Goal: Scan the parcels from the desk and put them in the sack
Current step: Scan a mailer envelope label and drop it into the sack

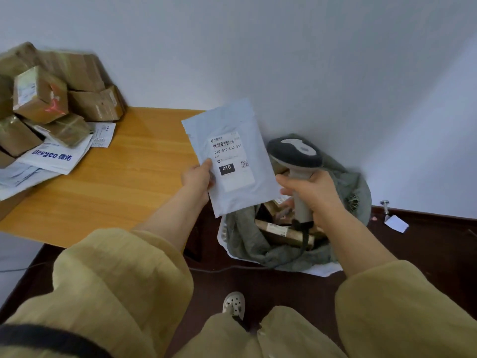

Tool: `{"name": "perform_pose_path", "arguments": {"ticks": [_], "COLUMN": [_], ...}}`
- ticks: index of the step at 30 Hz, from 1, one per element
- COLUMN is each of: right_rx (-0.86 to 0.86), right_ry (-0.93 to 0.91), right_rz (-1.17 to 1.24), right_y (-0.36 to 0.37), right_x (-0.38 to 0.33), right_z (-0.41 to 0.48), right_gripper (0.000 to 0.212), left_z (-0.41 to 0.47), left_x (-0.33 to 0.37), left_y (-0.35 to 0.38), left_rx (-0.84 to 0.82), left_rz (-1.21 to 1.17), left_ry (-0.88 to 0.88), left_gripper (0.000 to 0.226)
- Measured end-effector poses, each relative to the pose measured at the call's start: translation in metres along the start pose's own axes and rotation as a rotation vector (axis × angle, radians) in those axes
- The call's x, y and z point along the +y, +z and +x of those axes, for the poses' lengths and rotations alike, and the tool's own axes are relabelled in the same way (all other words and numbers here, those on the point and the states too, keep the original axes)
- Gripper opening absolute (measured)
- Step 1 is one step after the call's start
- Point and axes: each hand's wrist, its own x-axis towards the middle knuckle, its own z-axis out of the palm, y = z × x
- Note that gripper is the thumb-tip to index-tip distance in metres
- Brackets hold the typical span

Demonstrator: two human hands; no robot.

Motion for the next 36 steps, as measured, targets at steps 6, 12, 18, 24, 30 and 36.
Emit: {"name": "perform_pose_path", "arguments": {"ticks": [6,12,18,24,30,36], "right_rx": [0.059,0.375,0.433,0.309,0.109,-0.009], "right_ry": [0.102,0.098,0.07,-0.039,0.046,0.16], "right_rz": [0.096,-0.027,-0.415,-0.575,-0.81,-0.829], "right_y": [-0.031,-0.05,-0.079,-0.087,-0.066,-0.03], "right_x": [0.033,0.069,0.111,0.149,0.155,0.134], "right_z": [0.03,0.065,0.095,0.123,0.143,0.167], "right_gripper": [0.028,0.032,0.018,0.024,0.011,0.032], "left_z": [0.015,0.034,0.117,0.157,0.147,0.118], "left_x": [-0.042,-0.087,-0.167,-0.217,-0.201,-0.157], "left_y": [0.048,0.089,0.093,0.101,0.069,0.056], "left_rx": [-0.177,-0.302,-0.306,-0.369,0.055,0.104], "left_rz": [-0.098,-0.017,0.709,0.966,0.739,0.59], "left_ry": [-0.312,-0.438,-0.329,-0.359,-0.028,0.159], "left_gripper": [0.01,0.024,0.046,0.054,0.038,0.032]}}
